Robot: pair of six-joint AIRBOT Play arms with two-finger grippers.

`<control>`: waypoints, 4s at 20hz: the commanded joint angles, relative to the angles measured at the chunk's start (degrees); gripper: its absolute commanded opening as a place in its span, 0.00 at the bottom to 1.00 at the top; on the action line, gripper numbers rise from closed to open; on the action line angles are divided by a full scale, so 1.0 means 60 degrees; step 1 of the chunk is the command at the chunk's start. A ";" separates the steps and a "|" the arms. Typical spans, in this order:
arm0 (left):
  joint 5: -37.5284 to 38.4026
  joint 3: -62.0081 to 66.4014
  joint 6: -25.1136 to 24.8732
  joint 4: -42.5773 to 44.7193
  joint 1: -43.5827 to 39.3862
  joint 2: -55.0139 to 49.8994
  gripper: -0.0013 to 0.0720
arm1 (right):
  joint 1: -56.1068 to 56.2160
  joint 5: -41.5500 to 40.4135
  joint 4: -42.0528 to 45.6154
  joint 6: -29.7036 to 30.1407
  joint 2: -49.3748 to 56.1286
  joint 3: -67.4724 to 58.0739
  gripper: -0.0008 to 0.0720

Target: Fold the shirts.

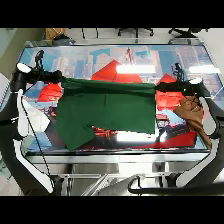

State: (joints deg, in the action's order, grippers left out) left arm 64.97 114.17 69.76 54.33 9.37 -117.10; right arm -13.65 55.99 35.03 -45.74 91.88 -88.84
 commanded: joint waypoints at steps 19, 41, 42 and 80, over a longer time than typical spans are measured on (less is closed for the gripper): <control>0.4841 -0.4834 0.1734 0.0535 0.1592 0.3621 0.91 | -0.1384 0.2539 0.2138 -0.2284 -0.4284 0.4054 0.54; 0.0495 -1.0947 0.0364 -0.0820 0.0302 0.6594 0.04 | -0.0018 0.0790 0.0605 -0.1672 -0.3508 0.7355 0.58; 0.0667 -1.0717 0.0372 -0.0812 0.0222 0.6812 0.04 | 0.0018 0.0973 0.0273 -0.1453 -0.3490 0.7348 0.37; 0.2226 -0.4841 0.0892 -0.0226 -0.0667 0.3381 0.84 | -0.1104 -0.0044 0.0973 -0.0168 -0.2586 0.3388 0.90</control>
State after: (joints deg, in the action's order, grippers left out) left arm 74.19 82.63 73.58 52.95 4.36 -97.21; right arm -19.35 54.78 39.53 -44.82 75.18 -67.31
